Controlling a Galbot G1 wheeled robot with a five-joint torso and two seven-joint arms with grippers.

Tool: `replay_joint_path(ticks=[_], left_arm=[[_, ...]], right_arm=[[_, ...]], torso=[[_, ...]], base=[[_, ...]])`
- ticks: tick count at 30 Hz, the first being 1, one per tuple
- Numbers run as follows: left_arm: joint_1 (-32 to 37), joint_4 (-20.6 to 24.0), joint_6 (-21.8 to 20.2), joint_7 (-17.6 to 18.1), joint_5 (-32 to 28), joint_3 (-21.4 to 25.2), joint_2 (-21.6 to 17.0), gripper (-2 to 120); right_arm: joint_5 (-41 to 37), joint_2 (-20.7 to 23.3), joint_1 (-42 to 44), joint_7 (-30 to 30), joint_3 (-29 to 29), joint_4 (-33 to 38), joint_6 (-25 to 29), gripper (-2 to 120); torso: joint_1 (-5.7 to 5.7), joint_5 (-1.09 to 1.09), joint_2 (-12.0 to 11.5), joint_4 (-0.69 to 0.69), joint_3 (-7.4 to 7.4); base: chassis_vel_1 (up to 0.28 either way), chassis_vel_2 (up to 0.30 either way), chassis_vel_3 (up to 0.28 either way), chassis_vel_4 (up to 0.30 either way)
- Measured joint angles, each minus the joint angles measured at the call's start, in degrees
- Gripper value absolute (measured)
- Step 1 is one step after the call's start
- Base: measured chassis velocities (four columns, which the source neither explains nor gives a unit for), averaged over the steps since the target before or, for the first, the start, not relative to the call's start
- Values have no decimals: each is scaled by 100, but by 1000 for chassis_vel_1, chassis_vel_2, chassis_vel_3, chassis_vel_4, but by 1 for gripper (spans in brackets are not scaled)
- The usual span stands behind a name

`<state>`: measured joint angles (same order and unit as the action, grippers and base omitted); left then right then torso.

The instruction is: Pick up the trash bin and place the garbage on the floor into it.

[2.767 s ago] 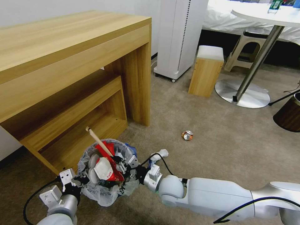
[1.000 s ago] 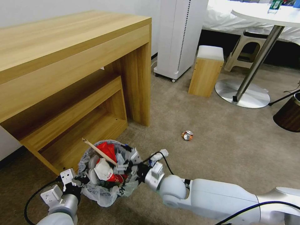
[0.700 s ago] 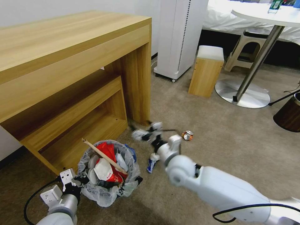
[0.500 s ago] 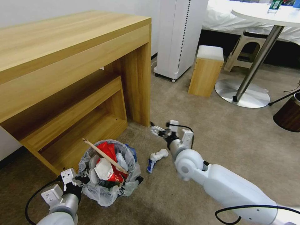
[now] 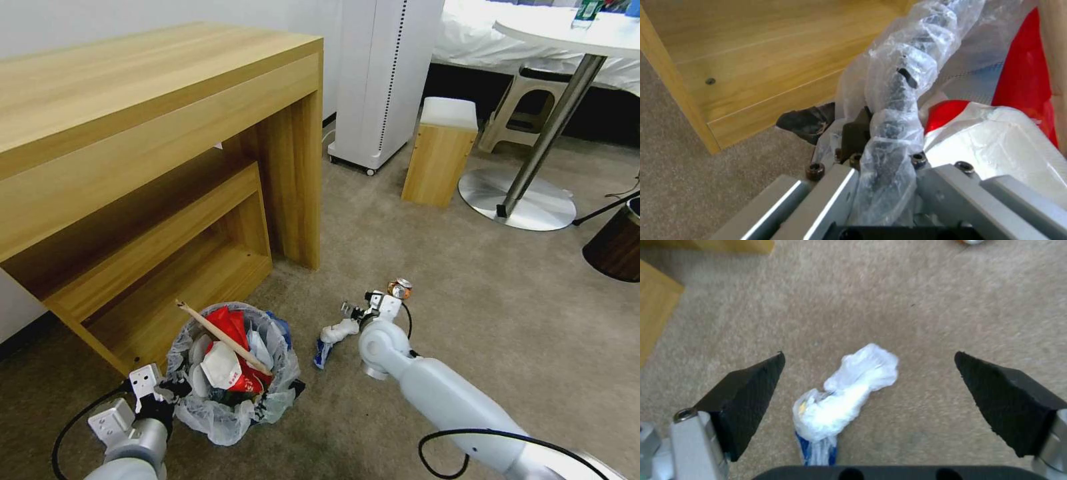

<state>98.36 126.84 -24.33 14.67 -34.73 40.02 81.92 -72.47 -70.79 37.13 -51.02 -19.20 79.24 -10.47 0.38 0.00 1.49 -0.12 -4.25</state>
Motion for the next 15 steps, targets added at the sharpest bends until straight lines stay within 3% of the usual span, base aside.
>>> replay_joint_path(ticks=[15], left_arm=[[8, 23, 1, -6, 25, -47, 29, 0]], right_arm=[[279, -581, -263, 221, -168, -1411, -254, 92]], torso=[[0, 0, -1, -1, 0]], base=[[0, 0, 0, 0]])
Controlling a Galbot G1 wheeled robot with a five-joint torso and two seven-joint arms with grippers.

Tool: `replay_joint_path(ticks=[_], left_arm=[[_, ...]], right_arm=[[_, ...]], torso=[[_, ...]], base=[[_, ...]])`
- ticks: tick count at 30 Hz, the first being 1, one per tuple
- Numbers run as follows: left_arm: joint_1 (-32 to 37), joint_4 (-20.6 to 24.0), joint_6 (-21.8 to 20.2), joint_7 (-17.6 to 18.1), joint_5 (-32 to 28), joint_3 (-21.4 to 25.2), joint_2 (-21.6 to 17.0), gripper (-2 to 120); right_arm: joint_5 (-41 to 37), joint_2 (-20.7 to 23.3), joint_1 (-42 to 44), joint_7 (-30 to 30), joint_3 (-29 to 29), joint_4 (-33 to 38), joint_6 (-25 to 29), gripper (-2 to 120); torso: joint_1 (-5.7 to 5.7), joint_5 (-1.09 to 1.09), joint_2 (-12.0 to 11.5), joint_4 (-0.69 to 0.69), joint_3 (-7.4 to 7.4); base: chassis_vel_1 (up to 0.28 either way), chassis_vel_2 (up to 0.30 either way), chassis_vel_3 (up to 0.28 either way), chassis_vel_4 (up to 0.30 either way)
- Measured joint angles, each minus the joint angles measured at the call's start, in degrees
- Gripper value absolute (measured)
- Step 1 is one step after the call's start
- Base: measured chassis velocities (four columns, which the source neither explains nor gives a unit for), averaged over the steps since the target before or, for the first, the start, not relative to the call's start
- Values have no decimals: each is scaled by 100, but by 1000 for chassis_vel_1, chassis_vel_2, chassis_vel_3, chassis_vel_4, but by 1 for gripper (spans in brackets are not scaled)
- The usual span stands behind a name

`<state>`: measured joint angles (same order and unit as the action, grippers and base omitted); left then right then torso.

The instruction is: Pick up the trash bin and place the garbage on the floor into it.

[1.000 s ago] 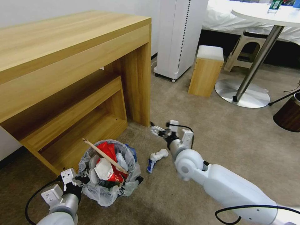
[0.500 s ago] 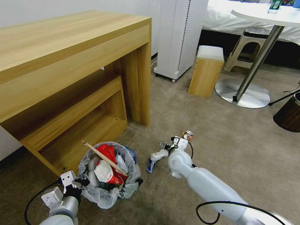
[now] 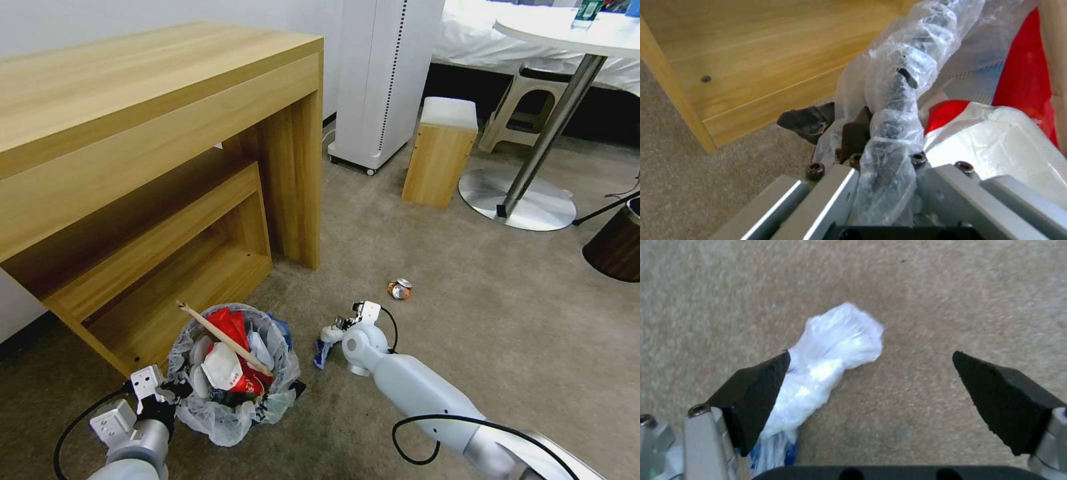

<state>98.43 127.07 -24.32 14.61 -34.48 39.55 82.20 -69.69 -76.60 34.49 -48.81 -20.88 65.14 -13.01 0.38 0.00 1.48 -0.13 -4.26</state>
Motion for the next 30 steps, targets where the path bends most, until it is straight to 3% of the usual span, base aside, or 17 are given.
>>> replay_joint_path(ticks=[7, 19, 30], left_arm=[[-55, -20, -10, -1, -48, -21, -65, 0], [-165, -146, -12, -6, -166, -153, -232, 0], [-157, -174, -8, -19, -186, -168, -238, 0]], right_arm=[[418, -116, -57, 548, -247, -360, 42, 92], [913, -401, -181, 821, -506, -955, 66, 92], [1095, -573, -194, 847, -503, -997, 153, 92]], torso=[[0, 0, 0, 0, 0], [-1, 0, 0, 0, 0], [-1, 0, 0, 0, 0]], base=[[0, 0, 0, 0], [0, 0, 0, 0], [0, 0, 0, 0]])
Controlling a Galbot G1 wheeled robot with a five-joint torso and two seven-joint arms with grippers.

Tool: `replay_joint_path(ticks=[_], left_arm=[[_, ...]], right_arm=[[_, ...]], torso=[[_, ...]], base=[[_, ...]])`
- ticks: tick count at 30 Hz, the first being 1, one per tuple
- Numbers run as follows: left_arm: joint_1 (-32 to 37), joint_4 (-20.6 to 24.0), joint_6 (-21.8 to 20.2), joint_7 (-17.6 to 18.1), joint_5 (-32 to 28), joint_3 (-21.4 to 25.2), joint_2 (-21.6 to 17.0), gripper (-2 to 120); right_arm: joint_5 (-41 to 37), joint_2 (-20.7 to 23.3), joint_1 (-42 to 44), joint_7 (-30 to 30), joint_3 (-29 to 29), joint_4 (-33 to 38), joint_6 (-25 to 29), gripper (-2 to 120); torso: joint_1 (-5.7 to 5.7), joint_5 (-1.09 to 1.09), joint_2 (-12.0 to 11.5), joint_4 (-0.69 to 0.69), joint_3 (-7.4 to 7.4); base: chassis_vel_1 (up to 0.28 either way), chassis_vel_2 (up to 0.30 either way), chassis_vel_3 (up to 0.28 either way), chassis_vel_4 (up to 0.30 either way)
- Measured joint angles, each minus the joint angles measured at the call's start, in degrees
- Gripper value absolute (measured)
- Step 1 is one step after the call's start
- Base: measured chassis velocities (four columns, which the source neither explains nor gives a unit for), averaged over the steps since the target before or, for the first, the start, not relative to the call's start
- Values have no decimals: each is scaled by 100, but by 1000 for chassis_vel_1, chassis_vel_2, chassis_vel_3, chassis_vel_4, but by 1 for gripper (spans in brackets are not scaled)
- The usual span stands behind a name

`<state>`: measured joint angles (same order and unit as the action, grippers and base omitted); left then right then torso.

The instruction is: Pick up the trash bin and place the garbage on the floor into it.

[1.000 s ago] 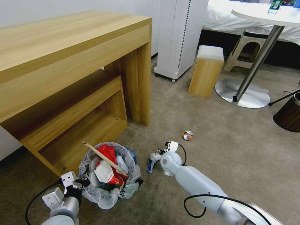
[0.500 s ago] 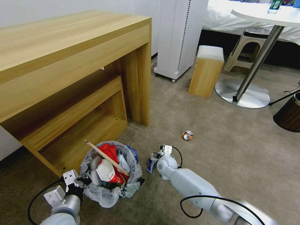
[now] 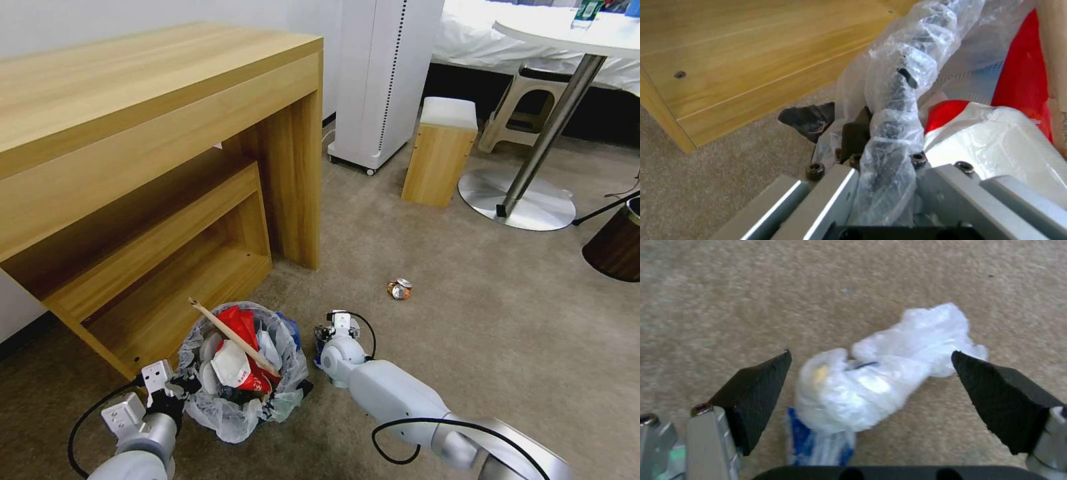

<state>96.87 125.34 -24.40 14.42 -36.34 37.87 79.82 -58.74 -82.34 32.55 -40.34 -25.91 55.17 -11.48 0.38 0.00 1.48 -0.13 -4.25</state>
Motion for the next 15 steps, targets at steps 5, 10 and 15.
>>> replay_joint_path(ticks=[5, 10, 15], left_arm=[[-11, 0, 8, -5, 4, -26, 16, 0], [-32, -24, 13, -10, 64, -118, 73, 0], [-37, -19, 14, -11, 83, -133, 90, 0]], right_arm=[[2, 18, 53, -65, 39, -29, 1, 92], [43, -39, 83, -74, 31, -171, -18, 84], [175, -146, 78, 0, -45, -363, 3, 73]], torso=[[0, 0, 0, -1, 0], [0, 0, 0, -1, 0], [0, 0, 0, 0, 0]], base=[[0, 0, 0, 0], [0, 0, 0, 0], [0, 0, 0, 0]])
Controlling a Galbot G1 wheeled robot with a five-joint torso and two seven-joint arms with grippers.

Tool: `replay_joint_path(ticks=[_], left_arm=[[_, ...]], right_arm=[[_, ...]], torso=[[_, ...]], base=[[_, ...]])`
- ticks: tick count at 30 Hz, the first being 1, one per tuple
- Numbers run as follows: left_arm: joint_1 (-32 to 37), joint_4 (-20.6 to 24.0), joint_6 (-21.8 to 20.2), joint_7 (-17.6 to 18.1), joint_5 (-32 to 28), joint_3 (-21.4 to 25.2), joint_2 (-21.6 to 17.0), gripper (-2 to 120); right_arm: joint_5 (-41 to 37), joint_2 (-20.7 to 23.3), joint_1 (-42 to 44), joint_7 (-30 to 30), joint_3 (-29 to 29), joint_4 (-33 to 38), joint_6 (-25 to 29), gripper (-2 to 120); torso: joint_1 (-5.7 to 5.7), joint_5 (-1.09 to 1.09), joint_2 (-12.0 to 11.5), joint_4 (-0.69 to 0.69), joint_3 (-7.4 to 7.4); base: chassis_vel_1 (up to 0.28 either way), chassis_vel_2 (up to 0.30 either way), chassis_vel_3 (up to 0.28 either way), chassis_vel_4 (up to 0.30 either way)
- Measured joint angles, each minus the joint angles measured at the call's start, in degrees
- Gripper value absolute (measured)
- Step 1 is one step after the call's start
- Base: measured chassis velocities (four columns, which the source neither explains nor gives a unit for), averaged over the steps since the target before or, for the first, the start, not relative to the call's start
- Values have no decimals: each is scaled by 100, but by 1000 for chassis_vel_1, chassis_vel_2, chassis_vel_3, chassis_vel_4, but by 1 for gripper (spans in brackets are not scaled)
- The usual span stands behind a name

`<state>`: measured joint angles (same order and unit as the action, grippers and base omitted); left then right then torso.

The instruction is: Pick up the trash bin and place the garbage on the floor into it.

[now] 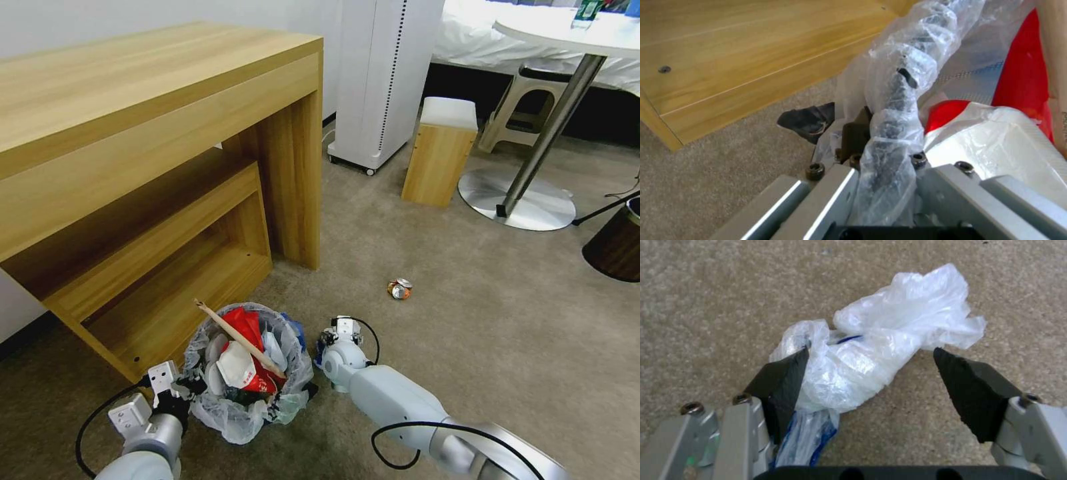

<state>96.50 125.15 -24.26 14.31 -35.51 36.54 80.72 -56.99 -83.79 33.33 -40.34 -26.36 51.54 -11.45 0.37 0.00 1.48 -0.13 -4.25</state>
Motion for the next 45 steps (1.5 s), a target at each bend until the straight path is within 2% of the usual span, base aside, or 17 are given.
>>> replay_joint_path(ticks=[10, 13, 14, 17, 18, 23, 24, 26, 28, 32, 35, 36, 39, 40, 41, 44, 45], left_arm=[[22, 5, 21, -4, 20, -2, 8, 0], [25, -8, 44, -18, 24, -13, 3, 0], [25, -8, 44, -18, 24, -13, 3, 0], [28, -14, 62, -31, 33, -23, -4, 0], [28, -14, 62, -31, 33, -23, -4, 0], [12, -26, 69, -34, 42, -28, 1, 0], [12, -26, 69, -34, 42, -28, 1, 0], [-7, -39, 69, -35, 42, -28, 10, 0], [-15, -53, 70, -35, 42, -28, 15, 0], [-34, -71, 71, -35, 39, -17, 15, 0], [-67, -97, 71, -29, 12, 6, -3, 0], [-67, -97, 71, -29, 12, 6, -3, 0], [-63, -114, 73, -15, 7, 52, 23, 0], [-58, -113, 74, -13, 8, 65, 37, 0], [-58, -113, 74, -13, 8, 65, 37, 0], [-86, -112, 74, -3, 9, 71, 56, 0], [-86, -112, 74, -3, 9, 71, 56, 0]], right_arm=[[196, -92, -34, 88, -191, -260, 92, 63], [260, -105, -33, 98, -224, -323, 133, 48], [260, -105, -33, 98, -224, -323, 133, 48], [279, -49, 6, 97, -229, -246, 137, 33], [279, -49, 6, 97, -229, -246, 137, 33], [268, 112, 61, 64, -227, 13, 136, 12], [268, 112, 61, 64, -227, 13, 136, 12], [234, 214, 90, 39, -219, 201, 130, 3], [208, 280, 110, 20, -212, 322, 129, 0], [155, 543, 204, -27, -179, 819, 133, 0], [86, 964, 352, -24, -71, 1736, 335, 0], [86, 964, 352, -24, -71, 1736, 335, 0], [175, 1655, 484, 289, 90, 2845, 907, 0], [207, 1872, 507, 391, 139, 3094, 1064, 0], [207, 1872, 507, 391, 139, 3094, 1064, 0], [365, 2666, 640, 992, 443, 4192, 1711, 0], [365, 2666, 640, 992, 443, 4192, 1711, 0]], torso=[[0, 1, 0, 1, 0], [0, 1, 0, 1, 0], [0, 1, 0, 1, 0], [0, 0, 0, 1, 0], [0, 0, 0, 1, 0], [0, 0, 0, 0, 0], [0, 0, 0, 0, 0], [1, 1, 0, 0, 0], [1, 1, 0, 0, 0], [1, 1, 0, 0, 0], [1, 2, 0, 1, 0], [1, 2, 0, 1, 0], [1, 3, 0, 1, 0], [1, 3, 0, 2, -1], [1, 3, 0, 2, -1], [1, 1, 0, -3, 0], [1, 1, 0, -3, 0]], base=[[0, 0, 0, 0], [0, 0, 0, 0], [0, 0, 0, 0], [0, 0, 0, 0], [0, 0, 0, 0], [0, 0, 0, 0], [0, 0, 0, 0], [0, 0, 0, 0], [0, 0, 0, 0], [0, 0, 0, 0], [0, 0, 0, 0], [0, 0, 0, 0], [0, 0, 0, 0], [0, 0, 0, 0], [0, 0, 0, 0], [0, 0, 0, 0], [0, 0, 0, 0]])
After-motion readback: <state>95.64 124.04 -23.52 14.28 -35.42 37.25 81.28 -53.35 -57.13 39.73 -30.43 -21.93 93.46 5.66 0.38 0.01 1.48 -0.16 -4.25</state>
